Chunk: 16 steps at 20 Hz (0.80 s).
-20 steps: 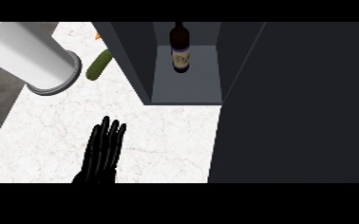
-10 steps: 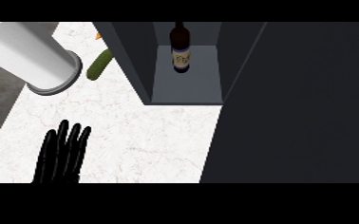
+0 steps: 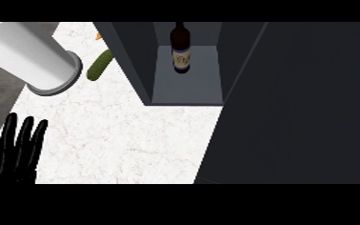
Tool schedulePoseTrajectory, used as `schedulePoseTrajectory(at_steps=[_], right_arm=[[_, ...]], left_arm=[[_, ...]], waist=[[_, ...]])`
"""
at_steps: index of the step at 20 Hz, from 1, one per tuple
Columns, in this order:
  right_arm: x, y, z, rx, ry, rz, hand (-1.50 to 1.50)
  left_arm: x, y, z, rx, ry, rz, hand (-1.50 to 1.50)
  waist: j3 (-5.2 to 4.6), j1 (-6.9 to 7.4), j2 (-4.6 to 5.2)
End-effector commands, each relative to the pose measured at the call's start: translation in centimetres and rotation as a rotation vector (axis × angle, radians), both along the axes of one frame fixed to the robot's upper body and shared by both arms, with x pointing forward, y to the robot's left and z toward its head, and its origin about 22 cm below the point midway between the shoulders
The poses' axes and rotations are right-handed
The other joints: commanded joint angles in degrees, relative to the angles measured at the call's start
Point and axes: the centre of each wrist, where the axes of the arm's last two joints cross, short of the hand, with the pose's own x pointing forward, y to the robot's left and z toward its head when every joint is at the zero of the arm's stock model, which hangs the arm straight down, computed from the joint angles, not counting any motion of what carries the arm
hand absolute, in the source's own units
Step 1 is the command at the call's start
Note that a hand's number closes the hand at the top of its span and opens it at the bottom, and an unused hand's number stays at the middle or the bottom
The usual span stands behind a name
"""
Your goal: Pick up the wine, place it into the cabinet and close the cabinet
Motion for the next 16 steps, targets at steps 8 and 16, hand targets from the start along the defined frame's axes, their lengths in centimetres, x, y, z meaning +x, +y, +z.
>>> schedulePoseTrajectory(at_steps=[8,16], right_arm=[[-3.4,5.2,0.9,0.066,-0.044,0.098,1.5],[-3.1,8.0,0.2,0.073,-0.086,0.035,1.5]], left_arm=[[-0.7,3.2,0.8,0.021,0.012,0.006,-1.5],[1.4,7.3,1.7,0.038,0.013,-0.001,-1.5]], waist=[[-0.08,0.23,-0.2],[-0.14,0.36,-0.09]])
